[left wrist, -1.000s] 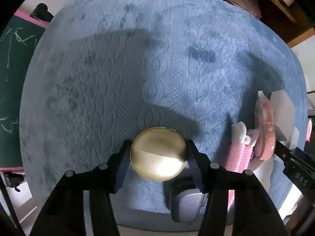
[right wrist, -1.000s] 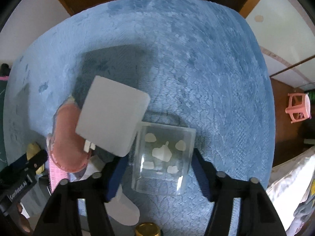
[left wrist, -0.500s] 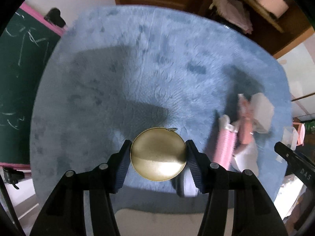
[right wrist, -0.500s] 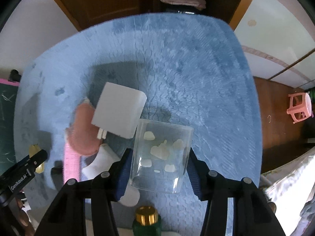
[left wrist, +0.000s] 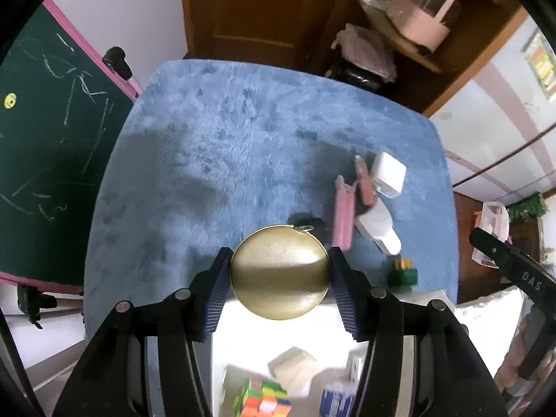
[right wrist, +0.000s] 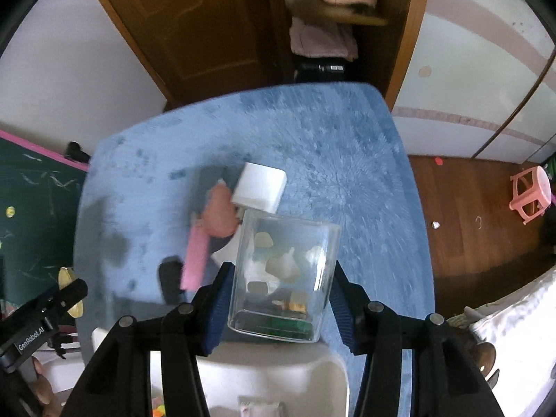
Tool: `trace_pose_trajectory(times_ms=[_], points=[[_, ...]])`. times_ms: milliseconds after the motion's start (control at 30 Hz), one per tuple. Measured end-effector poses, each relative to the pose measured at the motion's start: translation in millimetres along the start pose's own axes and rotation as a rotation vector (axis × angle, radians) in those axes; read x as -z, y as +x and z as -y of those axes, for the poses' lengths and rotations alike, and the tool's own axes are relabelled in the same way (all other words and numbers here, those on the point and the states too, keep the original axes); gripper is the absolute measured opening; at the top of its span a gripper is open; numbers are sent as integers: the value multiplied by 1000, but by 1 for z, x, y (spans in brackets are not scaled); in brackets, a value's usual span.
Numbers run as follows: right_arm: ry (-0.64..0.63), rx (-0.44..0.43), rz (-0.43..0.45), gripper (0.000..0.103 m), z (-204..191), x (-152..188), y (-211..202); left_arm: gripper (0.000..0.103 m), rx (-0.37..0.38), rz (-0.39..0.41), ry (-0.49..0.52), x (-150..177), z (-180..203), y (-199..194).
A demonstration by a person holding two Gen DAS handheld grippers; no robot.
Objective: Organize rigid objects
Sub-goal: 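Grasp the gold round compact with the left gripper while the right grasps the clear case, then carry the gold compact and clear case into the white tray and open both grippers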
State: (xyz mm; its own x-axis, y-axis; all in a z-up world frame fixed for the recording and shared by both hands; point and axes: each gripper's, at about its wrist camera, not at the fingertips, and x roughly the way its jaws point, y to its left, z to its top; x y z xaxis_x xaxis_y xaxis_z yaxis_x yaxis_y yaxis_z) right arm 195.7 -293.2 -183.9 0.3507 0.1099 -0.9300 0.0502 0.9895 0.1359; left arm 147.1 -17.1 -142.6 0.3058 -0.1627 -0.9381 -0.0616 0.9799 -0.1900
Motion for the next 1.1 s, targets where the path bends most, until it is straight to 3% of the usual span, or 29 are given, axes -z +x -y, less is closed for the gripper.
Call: trace_pose_trajectory(times_ms=[167, 467, 867, 1100], points=[[-10, -27, 62, 53, -12, 32, -45, 58, 18, 37, 39, 24, 1, -26], [-41, -25, 94, 53, -23, 101, -79, 58, 9, 72, 165, 68, 19, -49], [-50, 36, 44, 53, -18, 192, -72, 58, -5, 67, 322, 112, 51, -32], [-53, -3, -42, 53, -10, 225, -43, 58, 0, 1, 364, 123, 65, 4]])
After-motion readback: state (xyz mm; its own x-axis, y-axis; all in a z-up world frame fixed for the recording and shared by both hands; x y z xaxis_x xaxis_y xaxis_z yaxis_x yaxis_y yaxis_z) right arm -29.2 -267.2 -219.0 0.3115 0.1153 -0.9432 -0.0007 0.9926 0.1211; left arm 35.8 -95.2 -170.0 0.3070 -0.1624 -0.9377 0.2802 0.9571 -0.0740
